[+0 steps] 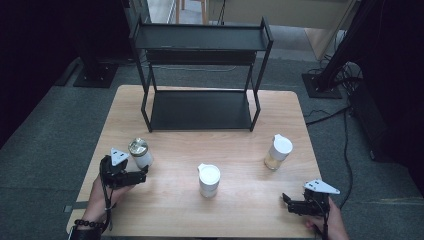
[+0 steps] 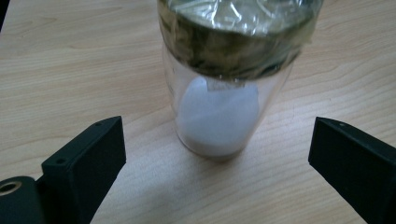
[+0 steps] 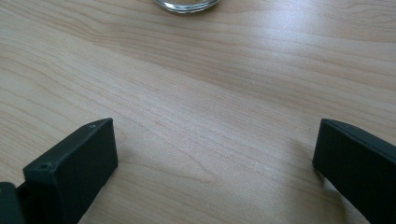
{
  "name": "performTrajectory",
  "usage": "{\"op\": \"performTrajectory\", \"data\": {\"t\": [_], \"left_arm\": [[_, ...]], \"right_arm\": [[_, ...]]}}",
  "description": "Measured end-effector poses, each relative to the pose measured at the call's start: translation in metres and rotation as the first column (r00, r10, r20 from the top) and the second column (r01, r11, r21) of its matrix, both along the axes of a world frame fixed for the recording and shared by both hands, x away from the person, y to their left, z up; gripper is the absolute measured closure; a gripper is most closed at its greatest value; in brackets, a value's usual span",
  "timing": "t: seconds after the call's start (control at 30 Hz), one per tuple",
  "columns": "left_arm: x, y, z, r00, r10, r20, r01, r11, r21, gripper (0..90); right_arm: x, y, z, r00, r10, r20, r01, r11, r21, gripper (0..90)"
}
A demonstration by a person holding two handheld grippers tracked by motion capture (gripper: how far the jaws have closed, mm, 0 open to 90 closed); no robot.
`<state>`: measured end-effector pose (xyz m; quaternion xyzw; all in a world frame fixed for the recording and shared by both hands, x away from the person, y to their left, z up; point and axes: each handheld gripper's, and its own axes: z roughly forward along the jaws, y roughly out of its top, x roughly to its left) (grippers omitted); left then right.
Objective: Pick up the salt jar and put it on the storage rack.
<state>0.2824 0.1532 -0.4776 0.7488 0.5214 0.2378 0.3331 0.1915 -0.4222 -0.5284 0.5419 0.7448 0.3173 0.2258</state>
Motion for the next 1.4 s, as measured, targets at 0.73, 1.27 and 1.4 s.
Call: {"op": "performTrajectory", "data": {"t": [0.73,1.27,1.4], "left_arm": [[0.019,-0.011,0.007,1.0000,0.004,-0.003,-0.004,1.0000,0.001,4.2],[0.033,-0.013,0.007,0.9991,0.031,-0.028,-0.031,0.9993,-0.018,15.7],[0.035,-0.014,0.006,0.9989,0.035,-0.033,-0.035,0.9992,-0.017,17.6]], "right_arm": [[-0.001,0.001,0.000,1.0000,0.004,0.002,-0.004,1.000,-0.002,0.0],[-0.001,0.001,0.000,1.0000,0.004,0.004,-0.004,1.000,-0.004,0.0],[-0.001,0.001,0.000,1.0000,0.004,0.004,-0.004,1.000,-0.004,0.0]]}}
